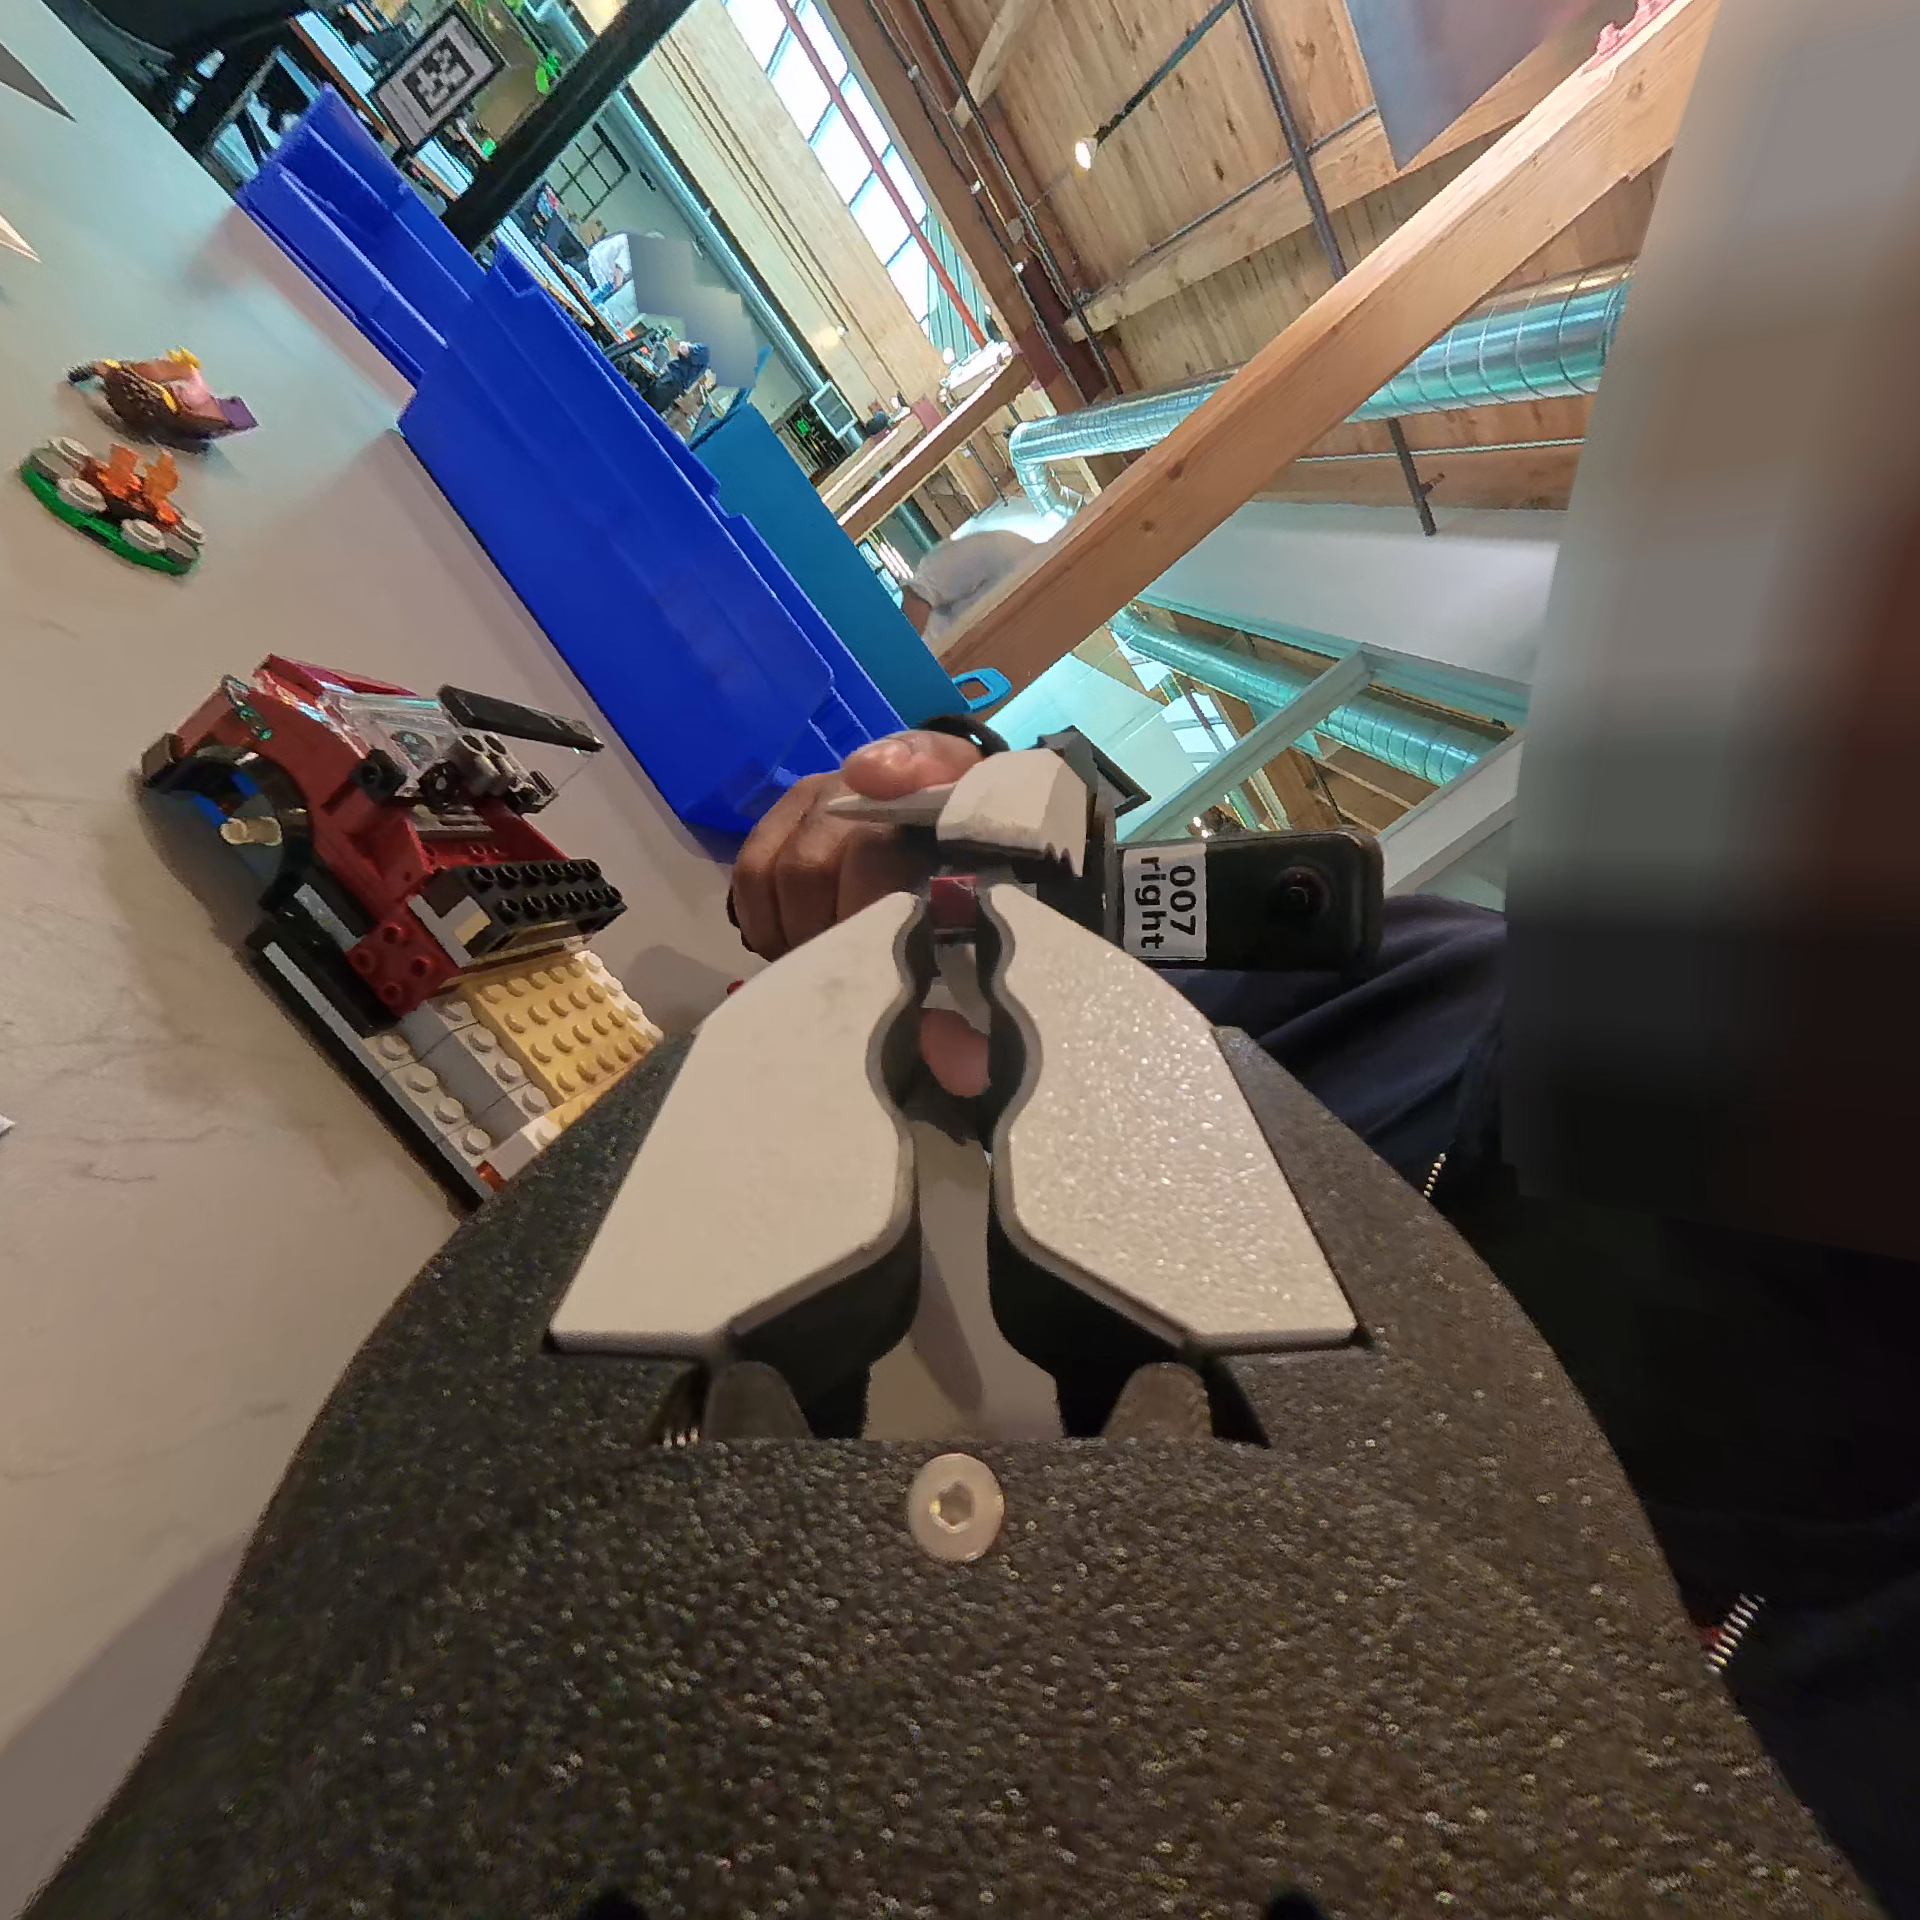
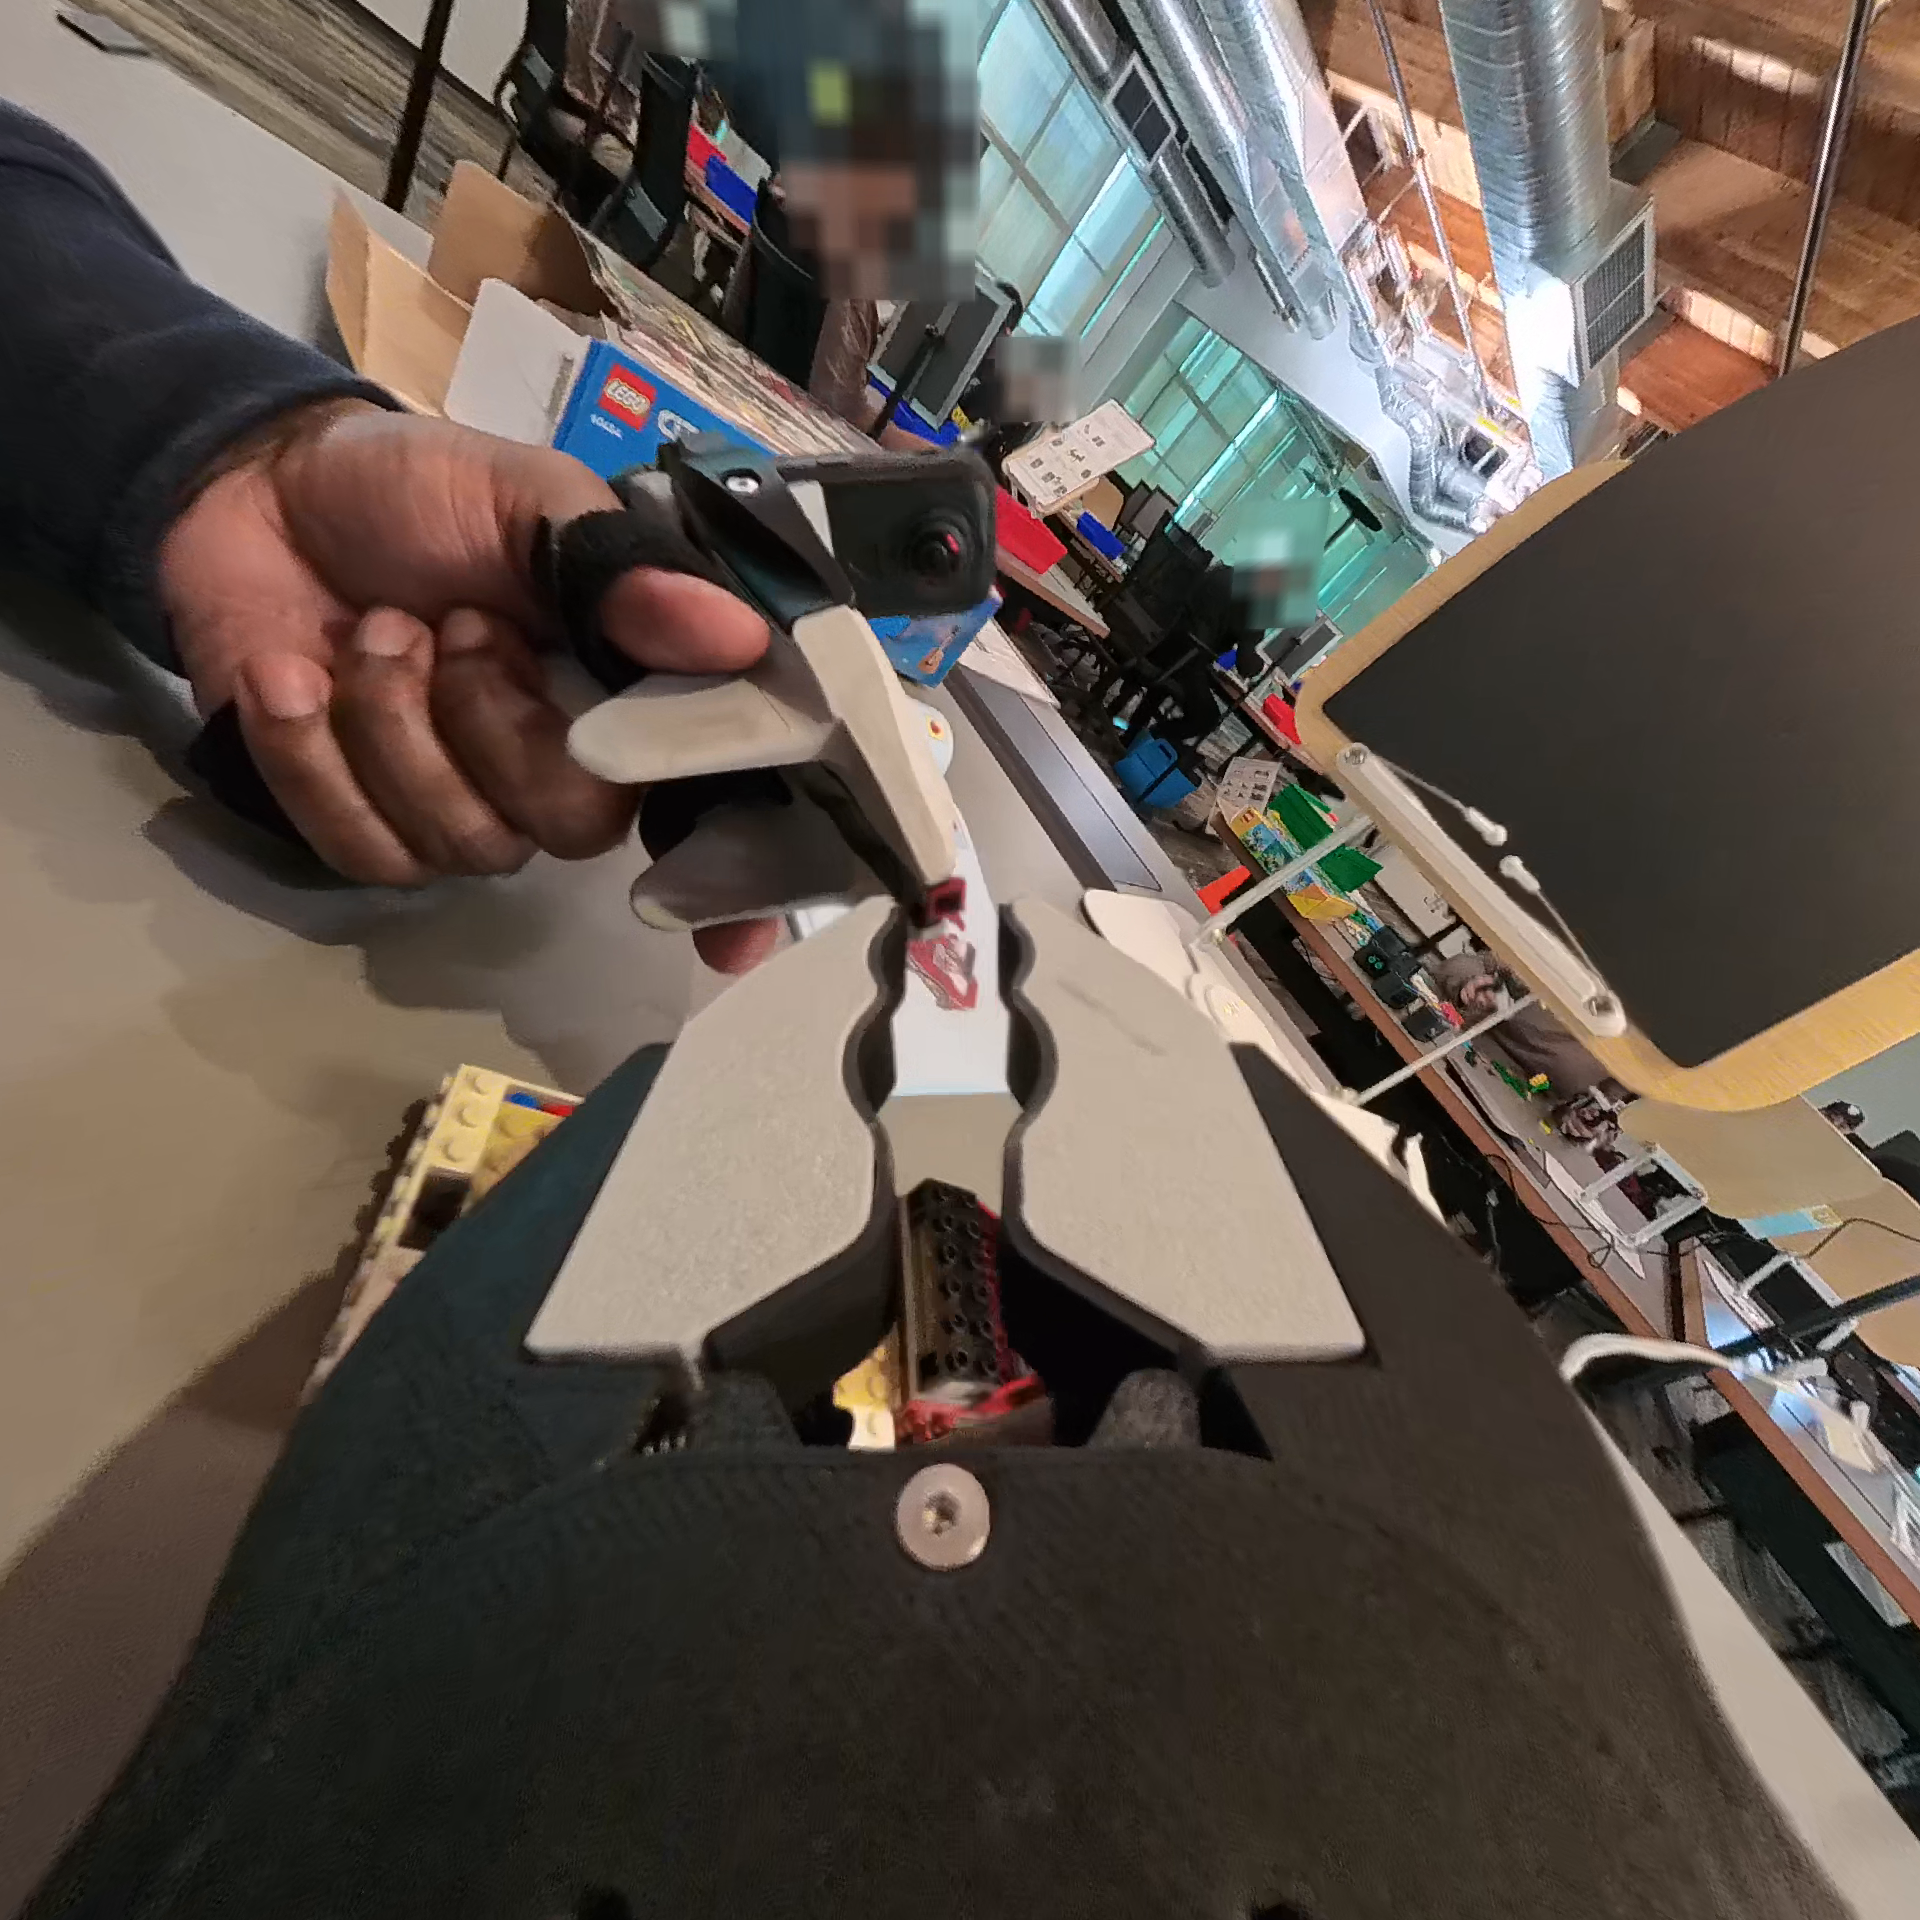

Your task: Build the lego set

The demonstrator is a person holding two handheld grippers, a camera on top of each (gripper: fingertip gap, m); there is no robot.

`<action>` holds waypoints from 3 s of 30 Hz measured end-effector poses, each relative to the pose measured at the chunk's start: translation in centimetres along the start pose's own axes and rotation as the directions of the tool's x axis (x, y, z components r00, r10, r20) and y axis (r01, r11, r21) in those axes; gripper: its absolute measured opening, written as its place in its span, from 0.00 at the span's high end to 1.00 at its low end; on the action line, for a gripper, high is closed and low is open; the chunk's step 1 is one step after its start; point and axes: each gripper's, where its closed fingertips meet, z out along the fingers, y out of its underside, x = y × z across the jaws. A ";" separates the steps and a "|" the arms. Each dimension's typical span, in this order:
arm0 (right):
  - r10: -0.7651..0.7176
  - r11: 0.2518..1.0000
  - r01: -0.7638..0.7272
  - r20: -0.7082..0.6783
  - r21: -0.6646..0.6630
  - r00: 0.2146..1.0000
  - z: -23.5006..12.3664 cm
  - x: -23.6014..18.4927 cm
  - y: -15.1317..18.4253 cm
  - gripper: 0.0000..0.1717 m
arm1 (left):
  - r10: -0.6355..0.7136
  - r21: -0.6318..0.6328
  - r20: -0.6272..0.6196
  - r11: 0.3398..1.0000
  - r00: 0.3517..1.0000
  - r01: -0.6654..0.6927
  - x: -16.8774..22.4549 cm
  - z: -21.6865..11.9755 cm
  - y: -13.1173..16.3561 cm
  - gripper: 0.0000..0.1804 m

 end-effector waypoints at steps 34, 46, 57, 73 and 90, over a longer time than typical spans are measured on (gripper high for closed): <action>0.590 0.715 -0.461 0.099 -0.525 0.801 -0.8 1.1 12.3 0.44 | 0.028 -0.137 0.366 0.990 0.930 0.024 -7.3 -0.4 -0.8 0.96; 0.634 0.660 -0.469 0.100 -0.586 0.767 0.5 1.0 13.3 0.47 | 0.032 -0.137 0.361 0.990 0.932 0.019 -7.2 -0.4 -0.8 0.96; 0.630 0.667 -0.464 0.108 -0.583 0.769 0.5 0.9 13.2 0.50 | 0.036 -0.133 0.359 0.991 0.933 0.012 -7.1 -0.5 -0.8 0.96; 0.562 0.761 -0.372 0.254 -0.531 0.787 -2.0 1.3 10.0 0.50 | 0.031 -0.124 0.355 0.992 0.934 0.014 -5.9 -1.2 0.2 0.96; 0.826 0.309 -0.671 -0.159 -0.674 0.541 -6.2 -5.2 9.7 0.61 | 0.180 -0.374 0.555 0.926 0.812 0.051 -7.3 -0.8 5.5 0.96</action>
